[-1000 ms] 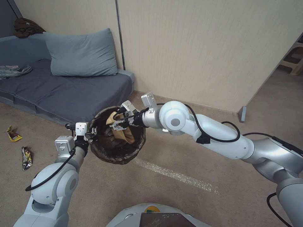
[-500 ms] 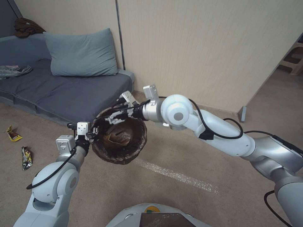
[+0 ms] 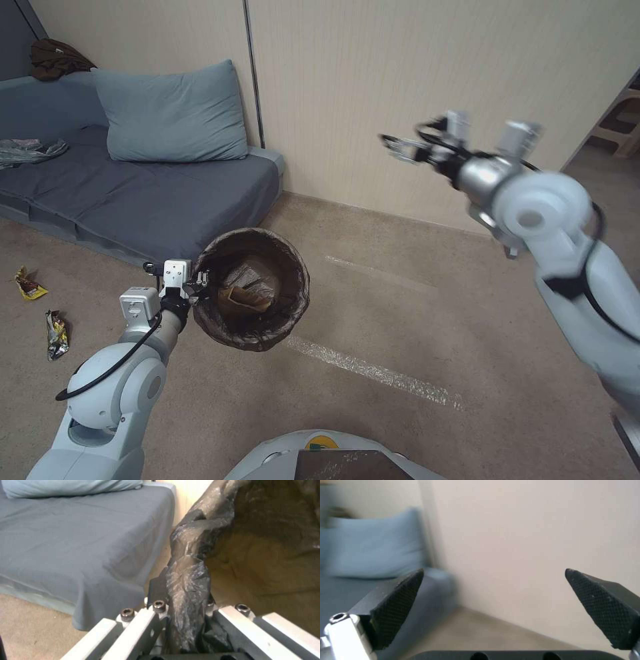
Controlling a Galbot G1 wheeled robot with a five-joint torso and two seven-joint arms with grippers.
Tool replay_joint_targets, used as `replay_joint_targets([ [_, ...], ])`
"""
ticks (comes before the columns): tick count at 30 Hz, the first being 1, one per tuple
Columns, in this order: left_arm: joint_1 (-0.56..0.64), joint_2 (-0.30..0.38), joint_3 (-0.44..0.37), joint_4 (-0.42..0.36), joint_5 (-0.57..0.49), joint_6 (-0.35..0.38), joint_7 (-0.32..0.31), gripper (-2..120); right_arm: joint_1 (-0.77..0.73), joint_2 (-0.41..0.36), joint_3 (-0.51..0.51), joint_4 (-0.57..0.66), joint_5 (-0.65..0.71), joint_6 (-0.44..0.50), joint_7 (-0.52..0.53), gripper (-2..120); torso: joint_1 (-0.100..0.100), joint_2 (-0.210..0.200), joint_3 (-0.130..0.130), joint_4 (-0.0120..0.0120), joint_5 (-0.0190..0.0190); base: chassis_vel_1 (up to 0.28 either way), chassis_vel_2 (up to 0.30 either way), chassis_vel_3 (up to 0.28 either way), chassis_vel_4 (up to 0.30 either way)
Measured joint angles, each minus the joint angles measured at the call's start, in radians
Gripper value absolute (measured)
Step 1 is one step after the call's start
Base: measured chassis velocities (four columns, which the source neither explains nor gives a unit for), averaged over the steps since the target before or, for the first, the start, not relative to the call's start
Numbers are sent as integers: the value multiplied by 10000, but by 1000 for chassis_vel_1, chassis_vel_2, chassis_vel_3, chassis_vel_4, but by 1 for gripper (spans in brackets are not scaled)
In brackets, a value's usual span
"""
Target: Pick up the trash bin, then pick up the garbage from the floor and place it into the trash bin.
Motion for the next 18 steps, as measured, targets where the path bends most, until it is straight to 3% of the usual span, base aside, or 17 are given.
replay_joint_targets([
  [2,26,27,15,-21,-56,1,-87,0,-2392,595,1531,454,-1477,535,-360,100,0,-1,0,2,15,0,0,0,0],
  [3,26,27,15,-21,-56,1,-87,0,-2392,595,1531,454,-1477,535,-360,100,0,-1,0,2,15,0,0,0,0],
  [6,103,5,73,-90,-52,6,-138,0,-5429,1958,2552,664,-4920,2201,-1108,100,0,0,0,-1,9,0,0,0,0],
  [8,126,-13,76,-115,-49,6,-141,0,-5853,2370,2581,727,-5458,2525,-1164,100,0,0,0,-1,8,0,0,0,0],
  [10,213,-85,89,-127,-42,7,-139,0,-6719,3883,2478,921,-7213,3442,-1231,100,0,0,0,5,0,0,0,0,0],
  [11,213,-85,89,-127,-42,7,-139,0,-6719,3883,2478,921,-7213,3442,-1231,100,0,0,0,5,0,0,0,0,0],
  [13,266,-166,118,-127,-29,7,-145,0,-7167,4988,2227,829,-8772,4423,-1249,100,-1,0,0,8,0,0,0,0,0],
  [18,339,-354,220,-133,33,-47,-204,0,-7309,5781,2157,354,-10011,4953,-1242,100,0,0,1,6,-1,0,0,0,0],
])
